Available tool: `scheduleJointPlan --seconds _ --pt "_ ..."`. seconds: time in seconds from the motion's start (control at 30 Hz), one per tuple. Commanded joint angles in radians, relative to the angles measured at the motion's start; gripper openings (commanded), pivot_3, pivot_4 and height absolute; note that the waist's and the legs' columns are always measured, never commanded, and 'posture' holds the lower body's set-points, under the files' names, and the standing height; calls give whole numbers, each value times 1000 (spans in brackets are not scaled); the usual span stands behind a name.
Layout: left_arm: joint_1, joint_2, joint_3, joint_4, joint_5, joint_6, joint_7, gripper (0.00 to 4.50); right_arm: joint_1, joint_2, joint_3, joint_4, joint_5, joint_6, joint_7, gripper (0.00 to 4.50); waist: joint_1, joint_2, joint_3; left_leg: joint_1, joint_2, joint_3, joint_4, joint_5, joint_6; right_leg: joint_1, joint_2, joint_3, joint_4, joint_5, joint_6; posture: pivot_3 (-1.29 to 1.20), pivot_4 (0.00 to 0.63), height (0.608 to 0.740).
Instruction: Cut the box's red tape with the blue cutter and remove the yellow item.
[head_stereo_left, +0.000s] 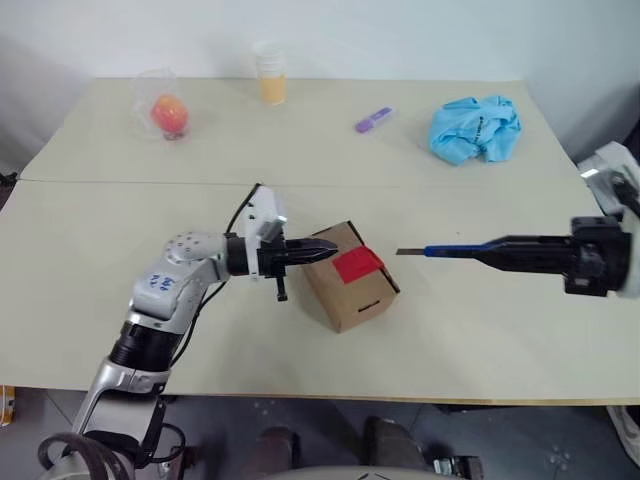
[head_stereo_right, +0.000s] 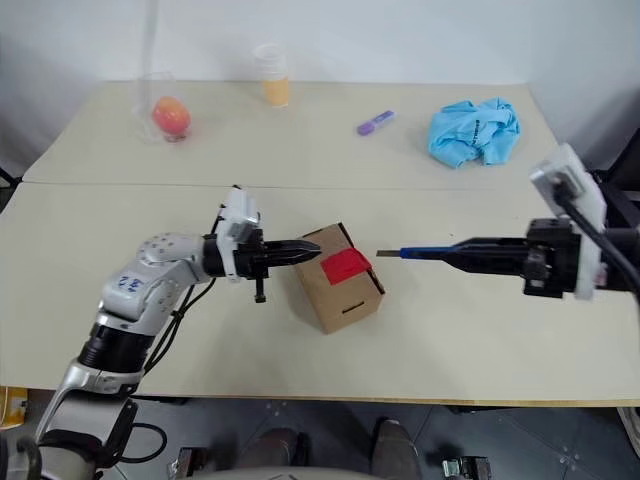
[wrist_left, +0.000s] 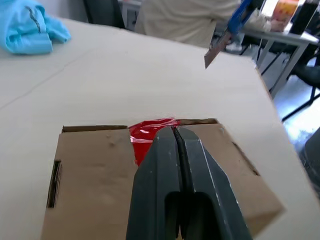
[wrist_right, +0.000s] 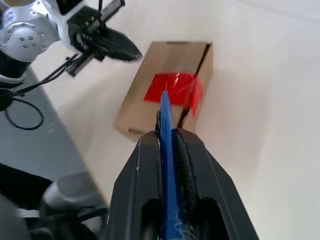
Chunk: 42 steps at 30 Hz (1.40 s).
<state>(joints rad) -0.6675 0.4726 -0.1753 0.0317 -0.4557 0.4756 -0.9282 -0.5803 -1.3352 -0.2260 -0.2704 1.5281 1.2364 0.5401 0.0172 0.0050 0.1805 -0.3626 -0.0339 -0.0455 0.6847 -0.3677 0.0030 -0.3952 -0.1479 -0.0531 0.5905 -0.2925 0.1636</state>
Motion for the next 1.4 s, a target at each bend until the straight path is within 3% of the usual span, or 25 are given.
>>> scheduleJointPlan --seconds 0.03,0.2,0.4,0.63,1.03,1.4 --pt "-34 -10 -39 9 75 5 20 0 -205 67 142 40 -27 92 -96 114 -3 0 0 -1 0 0 0 0 0 -1 0 0 0 0 0 0 150 740" --pt "-26 -22 -34 14 99 12 24 0 -420 229 258 121 -137 175 -156 114 4 0 0 -12 -1 -1 2 0 0 -12 -1 -1 2 0 0 0 150 740" --pt "-14 -34 -37 10 156 -14 53 0 -511 321 323 161 -324 233 -153 114 8 0 0 -18 -3 0 7 0 0 -15 -2 -8 5 0 -1 0 150 740" --pt "10 -39 -46 -6 172 -14 53 0 -532 361 317 172 -459 263 -94 114 6 0 0 -24 -3 -1 15 0 0 -16 -2 -12 9 0 -1 0 150 740" --pt "17 -69 -58 4 194 0 63 0 -539 434 267 159 -544 311 -39 114 6 0 0 -23 -4 -1 19 1 0 -17 -3 -11 16 0 -1 0 150 740" --pt "26 -74 -56 8 202 -1 62 0 -583 429 264 205 -647 286 21 114 5 0 0 -23 -4 -1 21 1 0 -17 -3 -10 18 0 -1 0 150 740"
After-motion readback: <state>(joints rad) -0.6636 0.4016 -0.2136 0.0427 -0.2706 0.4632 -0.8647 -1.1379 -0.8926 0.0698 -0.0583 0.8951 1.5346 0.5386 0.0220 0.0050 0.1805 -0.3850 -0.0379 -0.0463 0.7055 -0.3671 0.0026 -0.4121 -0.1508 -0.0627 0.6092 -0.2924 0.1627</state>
